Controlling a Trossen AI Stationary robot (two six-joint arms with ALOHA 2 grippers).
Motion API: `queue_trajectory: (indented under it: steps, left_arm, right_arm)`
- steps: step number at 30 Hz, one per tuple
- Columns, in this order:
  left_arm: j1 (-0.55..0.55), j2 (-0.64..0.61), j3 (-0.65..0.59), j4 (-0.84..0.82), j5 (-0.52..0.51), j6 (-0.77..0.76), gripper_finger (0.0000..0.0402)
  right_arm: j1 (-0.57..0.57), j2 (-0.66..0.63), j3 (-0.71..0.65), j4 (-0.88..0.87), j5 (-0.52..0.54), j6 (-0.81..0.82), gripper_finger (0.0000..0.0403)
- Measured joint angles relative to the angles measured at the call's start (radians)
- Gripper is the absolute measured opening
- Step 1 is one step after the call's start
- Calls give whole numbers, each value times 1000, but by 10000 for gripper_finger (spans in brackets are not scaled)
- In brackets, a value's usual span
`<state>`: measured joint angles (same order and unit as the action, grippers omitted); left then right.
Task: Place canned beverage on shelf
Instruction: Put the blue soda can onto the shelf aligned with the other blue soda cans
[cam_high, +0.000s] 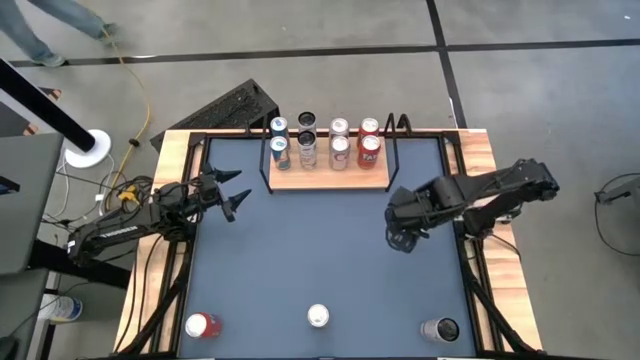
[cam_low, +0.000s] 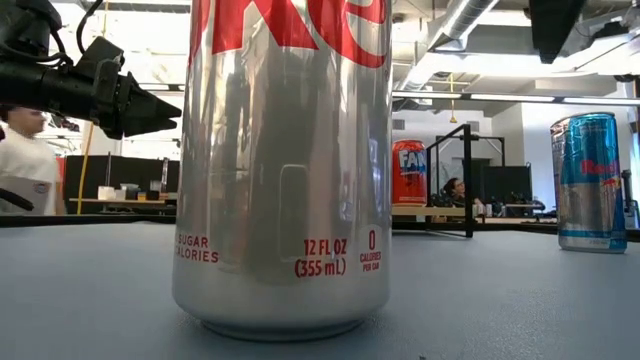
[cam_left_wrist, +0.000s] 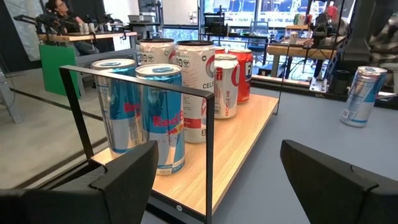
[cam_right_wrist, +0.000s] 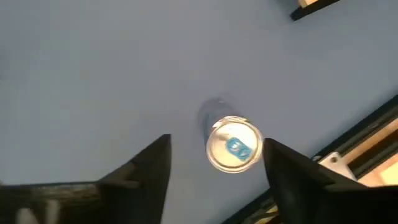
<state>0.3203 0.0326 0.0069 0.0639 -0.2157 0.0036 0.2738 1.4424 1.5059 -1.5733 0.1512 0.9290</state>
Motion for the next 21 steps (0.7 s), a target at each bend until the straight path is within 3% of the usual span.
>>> queue_trajectory:
  steps: [8, 13, 21]
  left_arm:
    - [0, 0, 0, 0, 0, 0, 327]
    - [0, 0, 0, 0, 0, 0, 327]
    - [0, 0, 0, 0, 0, 0, 327]
  right_arm:
    - [-62, 4, -1, 2, -59, -105, 300]
    - [-129, 25, 0, 0, -161, -170, 306]
    - [-219, 183, -1, 5, -282, -404, 306]
